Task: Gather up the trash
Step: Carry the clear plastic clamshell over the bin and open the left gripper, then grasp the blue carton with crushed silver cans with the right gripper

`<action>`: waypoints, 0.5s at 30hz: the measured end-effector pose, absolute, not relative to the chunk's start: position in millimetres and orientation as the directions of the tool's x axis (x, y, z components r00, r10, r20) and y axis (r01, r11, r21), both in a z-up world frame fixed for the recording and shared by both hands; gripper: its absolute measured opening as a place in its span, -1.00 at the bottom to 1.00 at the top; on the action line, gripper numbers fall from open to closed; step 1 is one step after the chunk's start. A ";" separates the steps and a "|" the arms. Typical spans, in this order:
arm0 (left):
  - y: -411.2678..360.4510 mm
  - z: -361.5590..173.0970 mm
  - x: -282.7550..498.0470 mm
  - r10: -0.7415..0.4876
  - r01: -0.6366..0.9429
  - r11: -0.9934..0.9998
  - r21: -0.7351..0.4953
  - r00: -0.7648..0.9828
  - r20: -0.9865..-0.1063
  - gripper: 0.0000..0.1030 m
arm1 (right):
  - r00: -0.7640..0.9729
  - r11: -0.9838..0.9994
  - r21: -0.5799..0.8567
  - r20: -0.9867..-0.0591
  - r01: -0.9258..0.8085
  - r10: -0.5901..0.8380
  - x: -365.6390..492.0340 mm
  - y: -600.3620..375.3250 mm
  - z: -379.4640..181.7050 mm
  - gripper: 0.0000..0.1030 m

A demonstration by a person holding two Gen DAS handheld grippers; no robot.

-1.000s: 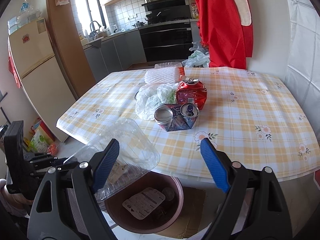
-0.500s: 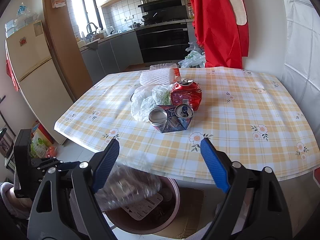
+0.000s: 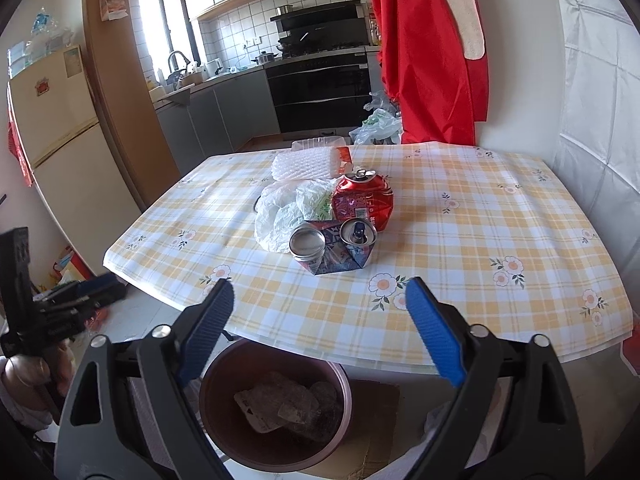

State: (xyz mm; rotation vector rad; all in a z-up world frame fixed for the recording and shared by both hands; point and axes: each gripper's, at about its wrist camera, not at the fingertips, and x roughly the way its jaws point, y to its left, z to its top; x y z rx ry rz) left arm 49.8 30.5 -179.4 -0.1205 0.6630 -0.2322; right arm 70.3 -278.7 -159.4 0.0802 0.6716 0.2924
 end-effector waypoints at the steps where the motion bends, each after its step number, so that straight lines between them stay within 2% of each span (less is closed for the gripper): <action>1: 33.0 -175.7 50.4 -0.243 0.166 0.969 -0.183 0.774 -0.585 0.26 | 0.746 0.957 0.165 -0.600 -0.239 0.289 70.1 -278.7 -158.9 0.81; 7: 43.4 -158.2 55.8 -0.200 0.131 0.978 -0.165 0.817 -0.541 0.75 | 0.753 0.966 0.139 -0.605 -0.218 0.257 72.7 -277.7 -158.9 0.88; 15: 49.1 -156.3 82.5 -0.173 0.111 0.983 -0.147 0.833 -0.525 0.84 | 0.749 0.972 0.070 -0.625 -0.226 0.220 97.7 -269.9 -174.0 0.89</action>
